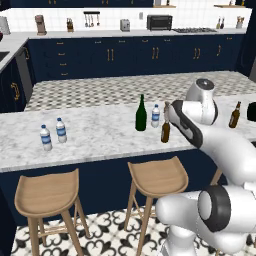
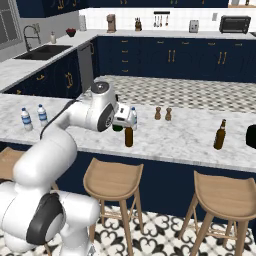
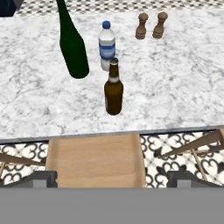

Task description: Move the plastic bottles in the middle to the plastics group, and the glass bottles in the middle to the glass group.

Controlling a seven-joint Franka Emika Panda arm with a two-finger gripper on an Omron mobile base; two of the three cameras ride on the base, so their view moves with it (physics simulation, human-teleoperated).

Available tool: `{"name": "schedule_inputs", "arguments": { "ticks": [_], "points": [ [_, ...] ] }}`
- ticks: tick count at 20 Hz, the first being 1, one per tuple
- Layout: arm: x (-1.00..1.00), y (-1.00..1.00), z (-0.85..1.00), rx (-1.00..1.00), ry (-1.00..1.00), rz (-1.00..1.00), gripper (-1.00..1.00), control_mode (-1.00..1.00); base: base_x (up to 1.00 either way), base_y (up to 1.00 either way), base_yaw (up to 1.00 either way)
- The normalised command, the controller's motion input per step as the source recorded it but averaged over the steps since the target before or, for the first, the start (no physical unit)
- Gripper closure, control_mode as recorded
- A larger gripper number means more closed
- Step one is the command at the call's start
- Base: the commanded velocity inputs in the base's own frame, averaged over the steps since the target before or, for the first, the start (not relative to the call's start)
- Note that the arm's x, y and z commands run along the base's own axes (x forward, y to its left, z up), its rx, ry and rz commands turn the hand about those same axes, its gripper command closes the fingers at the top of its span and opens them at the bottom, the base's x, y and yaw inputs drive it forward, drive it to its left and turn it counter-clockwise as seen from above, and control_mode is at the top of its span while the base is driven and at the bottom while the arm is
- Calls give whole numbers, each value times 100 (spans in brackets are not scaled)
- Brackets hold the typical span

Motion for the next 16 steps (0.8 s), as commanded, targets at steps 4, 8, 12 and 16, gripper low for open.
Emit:
{"name": "schedule_inputs", "arguments": {
  "ticks": [4,8,12,16],
  "points": [
    [48,0,-2,0,-2,0,-100,-100,0,0,0],
    [44,0,0,0,0,0,-100,-100,0,0,0],
    [32,-9,0,0,0,1,-100,-100,0,0,0],
    [23,-8,-15,0,0,0,-100,-100,0,0,0]
  ]
}}
